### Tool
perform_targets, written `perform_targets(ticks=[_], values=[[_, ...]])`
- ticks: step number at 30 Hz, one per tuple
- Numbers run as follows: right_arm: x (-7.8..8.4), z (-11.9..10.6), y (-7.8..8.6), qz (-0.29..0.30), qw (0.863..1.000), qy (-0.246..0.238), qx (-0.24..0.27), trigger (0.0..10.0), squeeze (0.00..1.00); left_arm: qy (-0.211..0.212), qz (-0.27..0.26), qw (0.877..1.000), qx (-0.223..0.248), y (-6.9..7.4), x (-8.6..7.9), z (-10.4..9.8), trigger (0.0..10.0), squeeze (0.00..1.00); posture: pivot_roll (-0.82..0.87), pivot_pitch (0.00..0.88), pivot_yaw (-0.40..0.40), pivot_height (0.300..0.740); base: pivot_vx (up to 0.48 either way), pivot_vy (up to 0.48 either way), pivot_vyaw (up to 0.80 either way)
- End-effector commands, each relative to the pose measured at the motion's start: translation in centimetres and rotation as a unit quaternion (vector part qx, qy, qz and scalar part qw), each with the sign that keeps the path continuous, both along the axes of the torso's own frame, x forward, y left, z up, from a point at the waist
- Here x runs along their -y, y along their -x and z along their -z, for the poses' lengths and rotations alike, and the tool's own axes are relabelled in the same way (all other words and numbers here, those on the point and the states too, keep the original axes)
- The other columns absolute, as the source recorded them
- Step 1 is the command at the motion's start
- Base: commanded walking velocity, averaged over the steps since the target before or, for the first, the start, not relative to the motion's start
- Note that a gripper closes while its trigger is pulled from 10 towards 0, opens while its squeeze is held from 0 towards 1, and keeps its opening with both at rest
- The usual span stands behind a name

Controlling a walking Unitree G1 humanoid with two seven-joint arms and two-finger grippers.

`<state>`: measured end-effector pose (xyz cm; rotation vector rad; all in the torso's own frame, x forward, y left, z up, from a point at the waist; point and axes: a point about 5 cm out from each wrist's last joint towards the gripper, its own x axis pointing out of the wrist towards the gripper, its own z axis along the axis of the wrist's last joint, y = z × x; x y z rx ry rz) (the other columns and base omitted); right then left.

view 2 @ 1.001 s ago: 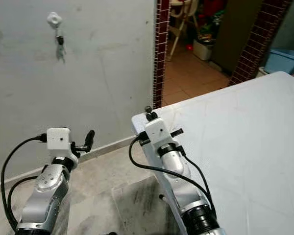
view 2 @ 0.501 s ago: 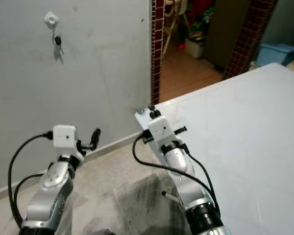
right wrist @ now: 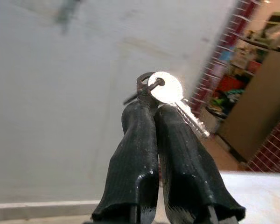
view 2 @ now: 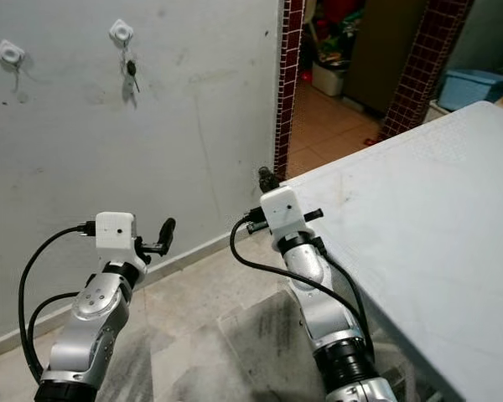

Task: Hang keys on a hook

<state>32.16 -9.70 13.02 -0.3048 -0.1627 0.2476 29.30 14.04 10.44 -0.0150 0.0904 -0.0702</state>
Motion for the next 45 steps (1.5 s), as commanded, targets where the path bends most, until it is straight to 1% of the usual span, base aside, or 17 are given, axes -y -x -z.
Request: perform_targets(ticks=[1,4,12,22,29,38,45], values=[[-1.4,-0.8,-0.1,-0.023,1.0,-0.001,0.012,10.0,0.0,-0.005,-0.021,1.0,-0.003,-0.1,-1.1,0.1,10.0,0.0,0.02,0.032,0.018,0.74,0.0,0.48,0.0],[-1.5,-0.9,-0.1,-0.025,1.0,-0.001,0.013,10.0,0.0,-0.001,-0.025,1.0,0.002,-0.3,-1.1,-0.1,10.0,0.0,0.02,0.032,0.018,0.74,0.0,0.097,0.16],[-1.8,-1.1,-0.2,-0.03,0.999,-0.001,0.016,10.0,0.0,0.004,-0.019,1.0,0.016,-0.8,-0.6,-0.6,10.0,0.0,0.02,0.024,0.017,0.74,0.0,0.0,0.8],[-1.6,-1.4,-0.4,-0.029,0.999,0.001,0.019,10.0,0.0,0.007,-0.013,1.0,0.024,-1.1,-0.3,-0.7,10.0,0.0,0.01,0.014,0.016,0.74,0.0,0.0,0.75],[-1.7,-1.6,-0.5,-0.029,0.999,-0.002,0.022,10.0,0.0,0.013,-0.001,0.999,0.029,-1.1,0.0,-0.9,10.0,0.0,0.01,0.014,0.016,0.74,0.0,0.0,0.0],[-1.6,-2.1,-0.7,-0.027,0.999,-0.009,0.031,10.0,0.0,0.025,0.034,0.998,0.041,-1.0,1.0,-1.1,10.0,0.0,0.01,0.005,0.014,0.74,0.0,0.0,0.0],[-1.8,-2.2,-0.8,-0.028,0.999,-0.008,0.033,10.0,0.0,0.03,0.041,0.998,0.043,-0.9,1.2,-1.1,10.0,0.0,0.01,0.006,0.013,0.74,0.034,0.0,0.0]])
